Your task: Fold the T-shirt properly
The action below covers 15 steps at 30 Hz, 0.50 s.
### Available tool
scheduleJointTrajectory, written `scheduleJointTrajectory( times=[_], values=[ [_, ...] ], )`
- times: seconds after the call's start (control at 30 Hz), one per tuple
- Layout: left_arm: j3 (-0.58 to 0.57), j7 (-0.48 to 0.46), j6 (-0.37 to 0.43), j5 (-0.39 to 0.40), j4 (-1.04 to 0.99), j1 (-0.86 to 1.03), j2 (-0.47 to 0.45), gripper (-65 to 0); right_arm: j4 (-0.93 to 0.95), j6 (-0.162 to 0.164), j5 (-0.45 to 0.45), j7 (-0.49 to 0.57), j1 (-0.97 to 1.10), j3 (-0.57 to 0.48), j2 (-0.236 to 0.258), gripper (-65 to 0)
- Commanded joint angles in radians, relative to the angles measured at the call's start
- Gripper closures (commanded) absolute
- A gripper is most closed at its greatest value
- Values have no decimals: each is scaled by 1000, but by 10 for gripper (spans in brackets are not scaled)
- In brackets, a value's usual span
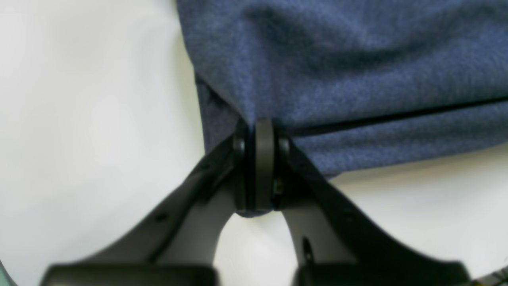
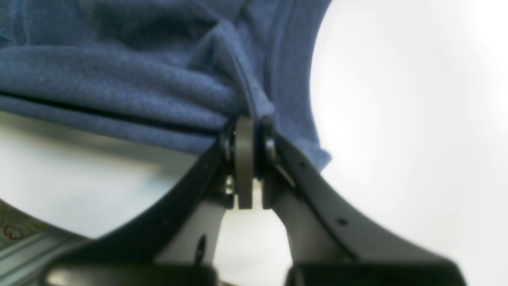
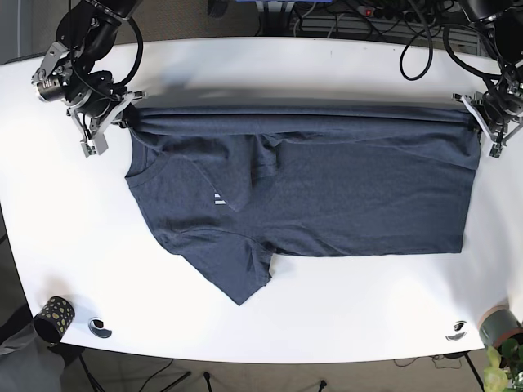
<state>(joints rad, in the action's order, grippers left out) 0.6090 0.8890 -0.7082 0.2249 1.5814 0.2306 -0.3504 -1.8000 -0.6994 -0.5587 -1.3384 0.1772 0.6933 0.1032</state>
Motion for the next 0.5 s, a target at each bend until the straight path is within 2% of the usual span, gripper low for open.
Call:
scheduleJointTrajectory(
  times=[0.0,0.07,0.13,0.17,0.23,0.3,0.37,0.47],
  values=[
    [12,-12,10,-9,20,11,-28,-97,-22,1,-14,10,15,12,22,0],
    [12,-12,10,-9,20,28,-28,-197,-24,1,-27,9,46,12,23,-57],
    [13,-12,10,-8,20,48,-28,-289,-24,1,-59,3,77,12,26,-170],
    [13,-12,10,-3,21,59,-28,-329,-25,1,-87,3,97,12,30,-246],
    [15,-11,10,-2,46,69,-28,-363,-40,1,-146,3,130,12,48,-352],
    [38,-11,10,1,103,88,-26,-367,-79,1,-231,4,169,12,57,-442],
    [52,-9,10,23,142,102,-23,-368,-103,1,-283,4,186,12,60,-461],
    [73,20,10,126,207,120,-26,-368,-133,1,-337,4,193,10,60,-447]
  ],
)
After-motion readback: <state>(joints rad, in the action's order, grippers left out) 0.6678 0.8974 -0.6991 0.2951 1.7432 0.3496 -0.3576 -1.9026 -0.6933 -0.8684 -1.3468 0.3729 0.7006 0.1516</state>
